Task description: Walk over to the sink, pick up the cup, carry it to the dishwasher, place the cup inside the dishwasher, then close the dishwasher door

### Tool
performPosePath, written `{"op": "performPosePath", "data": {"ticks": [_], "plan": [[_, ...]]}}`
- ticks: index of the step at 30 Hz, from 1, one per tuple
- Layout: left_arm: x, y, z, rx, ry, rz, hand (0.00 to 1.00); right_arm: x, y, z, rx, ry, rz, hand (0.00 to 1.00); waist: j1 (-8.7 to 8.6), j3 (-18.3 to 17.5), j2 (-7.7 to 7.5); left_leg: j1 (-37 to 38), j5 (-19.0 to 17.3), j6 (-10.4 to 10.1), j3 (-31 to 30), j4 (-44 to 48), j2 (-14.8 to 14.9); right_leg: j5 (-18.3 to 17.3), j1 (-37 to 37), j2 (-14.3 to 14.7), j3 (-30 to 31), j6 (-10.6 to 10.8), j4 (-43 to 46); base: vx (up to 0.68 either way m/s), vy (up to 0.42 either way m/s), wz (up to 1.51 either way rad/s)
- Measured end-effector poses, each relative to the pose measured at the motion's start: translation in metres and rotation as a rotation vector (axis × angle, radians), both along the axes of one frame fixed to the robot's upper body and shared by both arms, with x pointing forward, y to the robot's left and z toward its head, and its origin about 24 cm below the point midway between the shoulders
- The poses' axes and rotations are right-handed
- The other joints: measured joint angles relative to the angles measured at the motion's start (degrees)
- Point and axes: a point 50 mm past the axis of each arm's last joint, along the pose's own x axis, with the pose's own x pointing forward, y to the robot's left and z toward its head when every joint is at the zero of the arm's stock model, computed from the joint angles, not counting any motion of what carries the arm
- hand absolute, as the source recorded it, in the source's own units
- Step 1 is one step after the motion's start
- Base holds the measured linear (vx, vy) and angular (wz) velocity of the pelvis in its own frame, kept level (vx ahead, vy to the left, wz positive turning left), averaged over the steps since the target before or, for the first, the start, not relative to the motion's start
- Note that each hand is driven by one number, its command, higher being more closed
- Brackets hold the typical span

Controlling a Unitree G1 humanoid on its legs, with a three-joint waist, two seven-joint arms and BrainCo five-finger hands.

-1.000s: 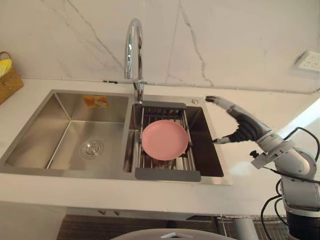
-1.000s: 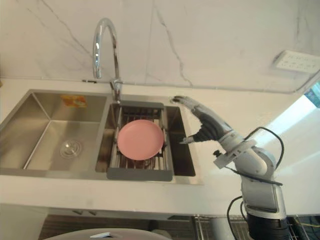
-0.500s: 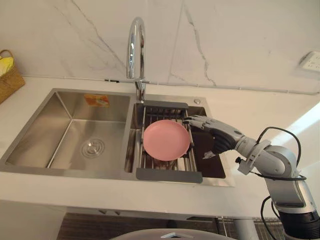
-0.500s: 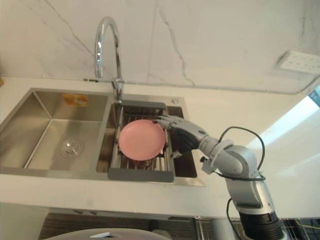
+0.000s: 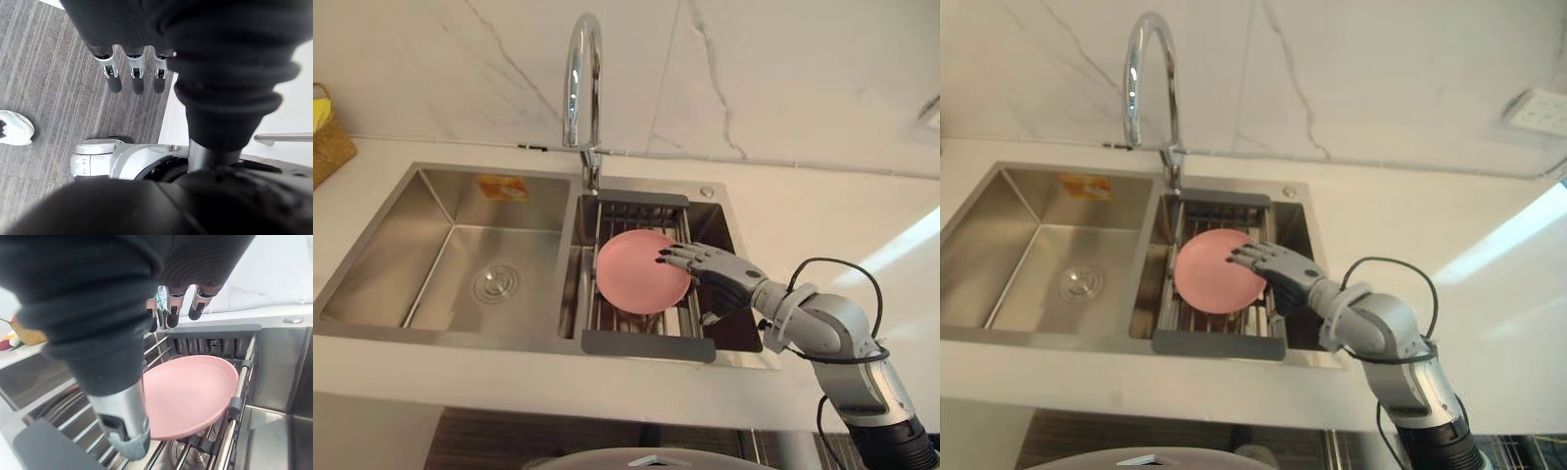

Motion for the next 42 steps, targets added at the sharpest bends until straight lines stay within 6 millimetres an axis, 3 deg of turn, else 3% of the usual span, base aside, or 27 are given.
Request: {"op": "performPosePath", "data": {"ticks": [9, 16, 31, 42], "plan": [[0.005, 0.000, -0.001, -0.001, 0.003, -0.036, 0.00, -0.002, 0.010, -0.013, -0.063, 0.027, 0.028, 0.00, 0.39, 0.63, -0.02, -1.28, -0.01, 0.21, -0.70, 1.12, 0.11, 0.00, -0.65, 0.05, 0.00, 0.00, 0.00, -0.01, -0.008, 0.02], [0.013, 0.001, -0.001, 0.002, -0.016, -0.050, 0.00, -0.003, 0.008, -0.017, -0.057, 0.007, -0.017, 0.00, 0.34, 3.45, -0.22, -1.91, -0.02, 0.19, -1.11, 1.12, 0.16, -0.01, -1.01, 0.07, -0.05, -0.02, 0.00, -0.05, -0.015, 0.03], [0.019, 0.001, 0.001, 0.047, -0.050, -0.094, 0.00, -0.009, 0.007, -0.041, 0.149, -0.075, -0.178, 0.00, 0.21, 5.17, -0.27, -3.19, -0.11, 0.24, -1.14, 1.99, 0.20, -0.01, -1.95, 0.03, 0.28, -0.03, 0.00, -0.02, -0.005, 0.00], [0.021, 0.002, 0.001, 0.055, -0.052, -0.115, 0.00, -0.010, 0.002, -0.052, 0.065, -0.082, -0.216, 0.00, 0.50, 5.27, -0.10, -3.24, -0.16, 0.24, -1.16, 1.99, 0.20, -0.01, -1.95, 0.00, 0.26, -0.03, 0.00, 0.00, -0.001, 0.00]]}}
